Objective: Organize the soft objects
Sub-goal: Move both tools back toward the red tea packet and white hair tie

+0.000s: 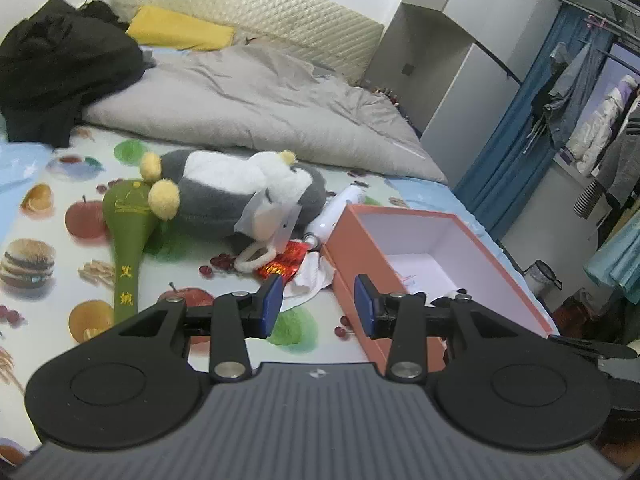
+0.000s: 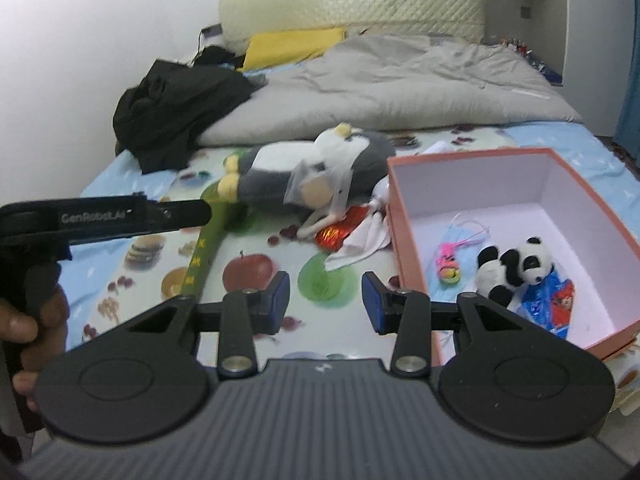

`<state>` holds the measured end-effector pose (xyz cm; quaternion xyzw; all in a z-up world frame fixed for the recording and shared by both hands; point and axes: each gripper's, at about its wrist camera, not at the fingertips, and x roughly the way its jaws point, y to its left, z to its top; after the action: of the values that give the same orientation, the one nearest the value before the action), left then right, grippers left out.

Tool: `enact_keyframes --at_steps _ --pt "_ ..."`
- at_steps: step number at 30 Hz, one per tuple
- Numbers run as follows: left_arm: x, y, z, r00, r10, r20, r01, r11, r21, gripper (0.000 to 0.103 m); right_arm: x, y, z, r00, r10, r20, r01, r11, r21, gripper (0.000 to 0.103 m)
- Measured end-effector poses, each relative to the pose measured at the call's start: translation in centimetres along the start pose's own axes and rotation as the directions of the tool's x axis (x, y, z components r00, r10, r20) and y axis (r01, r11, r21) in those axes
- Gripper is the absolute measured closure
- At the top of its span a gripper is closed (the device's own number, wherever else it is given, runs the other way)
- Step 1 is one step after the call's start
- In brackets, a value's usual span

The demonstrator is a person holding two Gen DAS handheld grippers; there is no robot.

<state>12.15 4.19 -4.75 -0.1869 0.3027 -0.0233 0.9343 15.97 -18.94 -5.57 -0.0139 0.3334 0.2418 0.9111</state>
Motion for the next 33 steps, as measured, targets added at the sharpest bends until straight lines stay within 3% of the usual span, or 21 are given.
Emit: enact_keyframes --at_steps 8,20,22,24,30,33 --pt "5.7 3.8 -0.2 0.998 0.009 -0.067 -0.015 0.996 -0.083 0.058 4.5 0.2 0.3 0.999 0.004 -0.051 -0.005 1.0 -0.01 0.06" --pt "16.9 9.2 1.0 0.989 -0.005 -0.15 -0.017 0.99 -0.143 0.058 15.2 0.8 2.8 0.991 0.009 -0.133 -0.023 0.994 -0.103 0.06" --pt "18.7 10.0 1.1 0.985 -0.018 -0.169 -0.009 0.988 -0.154 0.058 17.3 0.8 3.1 0.986 0.016 -0.169 -0.035 0.993 -0.114 0.056" --pt "20.3 10.7 1.1 0.983 -0.024 -0.183 -0.004 0.988 -0.154 0.058 19.2 0.7 3.5 0.981 0.01 -0.195 -0.036 0.991 -0.126 0.042" --pt "24.6 13.1 1.2 0.976 -0.09 -0.198 0.044 0.973 -0.227 0.053 23.8 0.7 4.0 0.975 -0.029 -0.221 -0.015 0.98 -0.196 0.042" --pt "26.0 13.5 1.3 0.975 -0.106 -0.196 0.063 0.974 -0.217 0.053 25.6 0.9 4.3 0.975 -0.053 -0.215 -0.002 0.969 -0.247 0.042"
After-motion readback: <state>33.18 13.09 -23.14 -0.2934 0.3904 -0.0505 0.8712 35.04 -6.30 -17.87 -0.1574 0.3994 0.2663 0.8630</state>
